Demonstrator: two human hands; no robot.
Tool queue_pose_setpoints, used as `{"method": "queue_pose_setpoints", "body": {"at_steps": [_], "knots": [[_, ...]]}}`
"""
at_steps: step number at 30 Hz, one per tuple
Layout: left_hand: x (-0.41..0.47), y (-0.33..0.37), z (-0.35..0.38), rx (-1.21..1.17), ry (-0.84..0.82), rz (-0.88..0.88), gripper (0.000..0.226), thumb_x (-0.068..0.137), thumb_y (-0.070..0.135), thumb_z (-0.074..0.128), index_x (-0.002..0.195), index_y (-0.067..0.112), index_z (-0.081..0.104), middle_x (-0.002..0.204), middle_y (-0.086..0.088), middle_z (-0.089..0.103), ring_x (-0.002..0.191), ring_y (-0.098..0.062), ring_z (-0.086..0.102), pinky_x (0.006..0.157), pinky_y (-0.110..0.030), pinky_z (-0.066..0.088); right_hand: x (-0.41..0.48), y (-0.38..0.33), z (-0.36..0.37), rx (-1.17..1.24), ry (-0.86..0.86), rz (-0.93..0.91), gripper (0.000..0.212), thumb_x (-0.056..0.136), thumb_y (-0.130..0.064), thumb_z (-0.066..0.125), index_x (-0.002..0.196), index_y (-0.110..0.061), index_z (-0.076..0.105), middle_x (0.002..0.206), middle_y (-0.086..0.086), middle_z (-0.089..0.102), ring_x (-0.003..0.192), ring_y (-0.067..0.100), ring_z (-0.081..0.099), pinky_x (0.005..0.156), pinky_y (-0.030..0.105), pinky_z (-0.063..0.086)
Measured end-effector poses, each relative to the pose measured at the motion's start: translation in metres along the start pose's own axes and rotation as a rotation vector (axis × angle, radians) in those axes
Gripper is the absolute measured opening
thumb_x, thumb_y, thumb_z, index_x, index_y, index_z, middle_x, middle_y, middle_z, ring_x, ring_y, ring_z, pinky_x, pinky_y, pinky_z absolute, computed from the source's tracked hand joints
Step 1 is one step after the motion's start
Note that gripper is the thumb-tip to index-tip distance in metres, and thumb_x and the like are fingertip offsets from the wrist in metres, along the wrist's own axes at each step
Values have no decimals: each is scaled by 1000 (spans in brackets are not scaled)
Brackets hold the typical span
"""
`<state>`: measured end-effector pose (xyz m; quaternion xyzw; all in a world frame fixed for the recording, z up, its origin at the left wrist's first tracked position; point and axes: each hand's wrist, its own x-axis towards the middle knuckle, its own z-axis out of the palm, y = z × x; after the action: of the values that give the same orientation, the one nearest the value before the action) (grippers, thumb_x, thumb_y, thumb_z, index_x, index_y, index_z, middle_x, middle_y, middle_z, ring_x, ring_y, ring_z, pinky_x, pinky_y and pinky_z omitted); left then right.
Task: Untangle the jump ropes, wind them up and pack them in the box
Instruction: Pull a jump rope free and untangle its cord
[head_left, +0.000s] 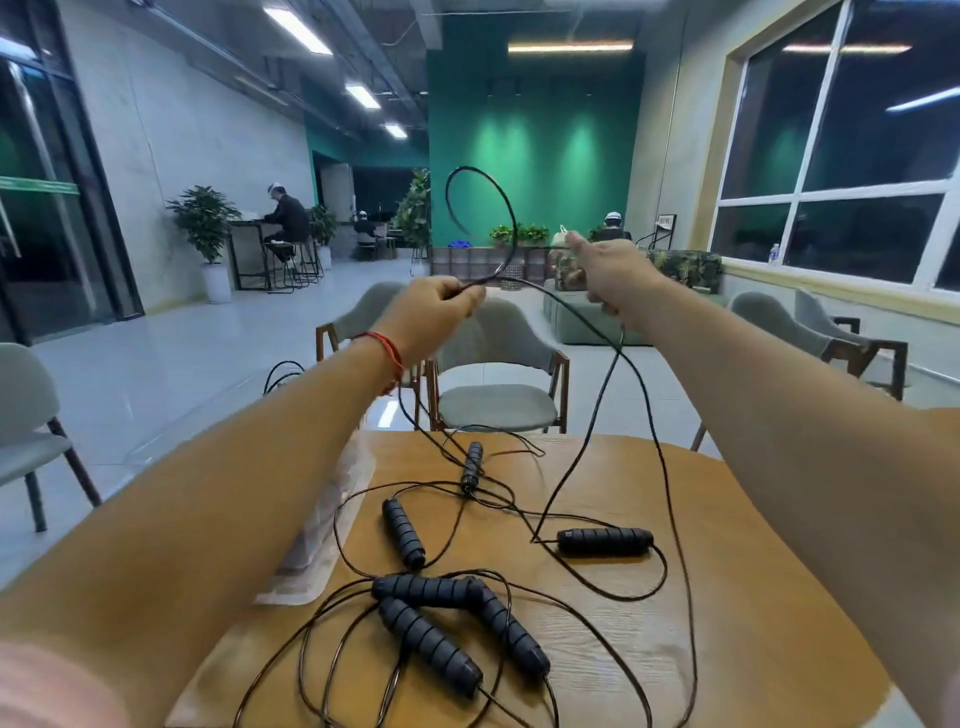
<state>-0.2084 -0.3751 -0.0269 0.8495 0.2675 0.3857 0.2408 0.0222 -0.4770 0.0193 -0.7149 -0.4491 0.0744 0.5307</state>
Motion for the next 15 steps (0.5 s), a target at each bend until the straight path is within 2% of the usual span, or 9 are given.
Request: {"method": "queue_pose_setpoints", "body": {"at_steps": [2,4,6,7,9,10,12,13,15], "knots": [[5,-7,-18,37,56,-5,39,107,51,52,93,20,70,78,-6,62,66,-16,53,60,-29,44,8,14,-12,-113,-6,39,42,111,-48,47,104,-11,66,94,7,72,61,15,50,52,29,39],[8,-6,-31,67,74,11,40,108,49,52,87,19,67,74,-4,58,64,-15,50,60,-28,40,13,28,-18,-307,-72,70,28,108,-30,53,90,-11,65,94,12,68,62,16,52,54,29,41],[10,-3,-39,155,63,51,41,108,46,54,83,16,66,68,0,56,62,-14,48,58,-28,36,10,37,-17,-518,-156,124,19,104,-24,60,101,-6,65,88,12,63,66,21,56,57,31,46],[11,-1,-41,199,61,76,43,107,45,55,81,14,67,66,0,55,61,-13,48,58,-27,34,7,38,-14,-652,-182,139,25,104,-27,61,109,-3,64,89,12,62,72,25,59,61,33,48],[14,-2,-44,262,47,111,45,107,45,55,81,11,69,65,-1,58,59,-14,49,58,-27,33,2,34,-7,-863,-165,94,36,102,-29,58,125,-1,60,109,15,67,95,33,64,74,38,49],[15,-2,-45,287,32,122,46,108,45,55,81,12,70,65,-2,59,59,-14,49,58,-27,34,2,31,-4,-880,-136,37,41,101,-27,56,133,-1,58,124,17,66,108,35,64,81,38,49],[17,-1,-46,328,-16,150,46,107,47,55,79,15,71,65,-2,60,57,-14,50,58,-27,36,0,20,5,-731,-155,-104,48,102,-22,52,147,-7,52,146,16,60,128,34,59,98,39,49],[18,1,-45,344,-45,166,46,107,48,55,80,16,71,65,-2,61,56,-15,50,58,-27,37,-3,12,8,-588,-212,-176,48,104,-20,53,151,-11,52,150,12,58,133,31,56,104,37,46],[18,4,-42,366,-91,198,45,107,49,55,82,16,73,65,-5,63,55,-15,50,57,-26,39,-15,-3,17,-254,-417,-238,43,108,-23,54,151,-20,56,151,2,57,134,20,54,99,33,45]]}}
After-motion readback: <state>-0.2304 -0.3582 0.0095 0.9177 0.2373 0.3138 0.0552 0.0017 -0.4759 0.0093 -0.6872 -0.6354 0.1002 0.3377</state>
